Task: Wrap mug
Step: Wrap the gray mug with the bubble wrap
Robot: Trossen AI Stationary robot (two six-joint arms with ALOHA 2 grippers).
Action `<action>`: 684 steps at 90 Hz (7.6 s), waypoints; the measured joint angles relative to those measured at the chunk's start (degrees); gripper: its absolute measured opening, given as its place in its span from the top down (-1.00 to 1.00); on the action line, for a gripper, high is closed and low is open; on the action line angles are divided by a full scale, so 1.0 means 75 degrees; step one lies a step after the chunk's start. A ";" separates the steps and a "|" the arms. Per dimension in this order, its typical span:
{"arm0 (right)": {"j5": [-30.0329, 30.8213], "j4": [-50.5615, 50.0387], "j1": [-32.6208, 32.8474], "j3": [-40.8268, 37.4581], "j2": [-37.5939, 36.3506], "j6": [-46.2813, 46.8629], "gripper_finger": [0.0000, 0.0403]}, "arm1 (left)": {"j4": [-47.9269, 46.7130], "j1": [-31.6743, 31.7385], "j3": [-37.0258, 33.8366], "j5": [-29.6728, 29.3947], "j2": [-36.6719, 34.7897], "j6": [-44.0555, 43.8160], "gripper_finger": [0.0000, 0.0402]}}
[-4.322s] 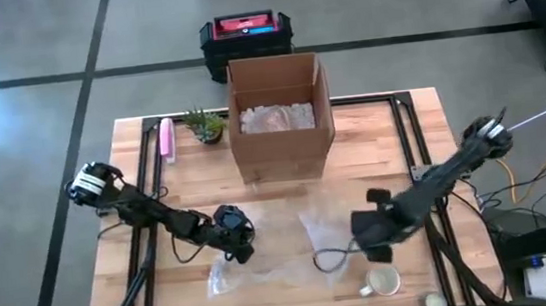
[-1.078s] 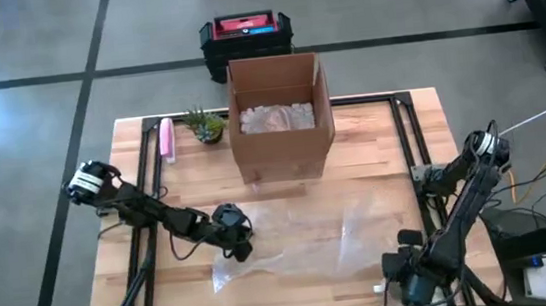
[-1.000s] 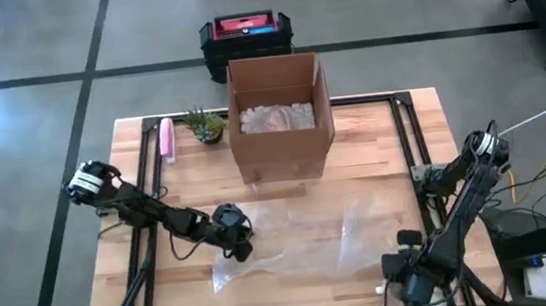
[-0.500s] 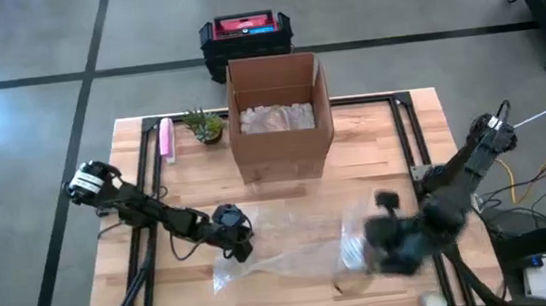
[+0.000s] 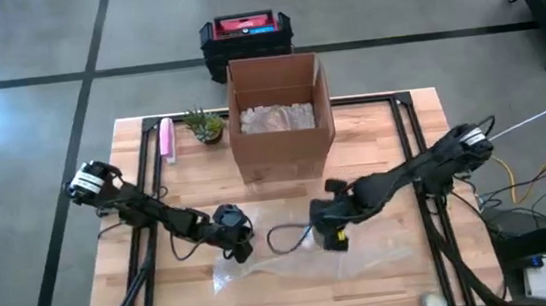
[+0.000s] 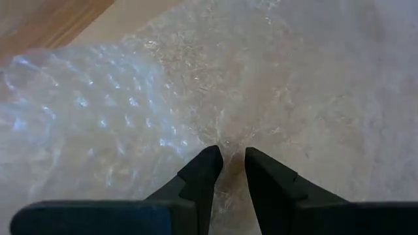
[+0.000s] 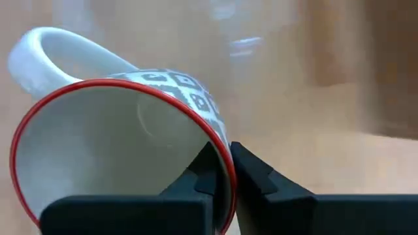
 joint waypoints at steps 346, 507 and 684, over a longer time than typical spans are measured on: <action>0.2717 0.3409 0.1428 -0.0286 0.0044 -0.1899 1.00 | -0.2351 -0.0459 0.4494 0.0285 -0.0190 0.1846 0.63; 0.0239 0.0315 0.2683 -0.1720 -0.0206 0.1323 0.89 | -0.2113 -0.0487 0.4505 0.0370 0.0551 0.2241 0.63; 0.2568 -0.1917 0.1340 0.1072 0.0361 -0.0334 1.00 | -0.0897 -0.0367 0.4511 0.0411 0.1711 0.2323 0.63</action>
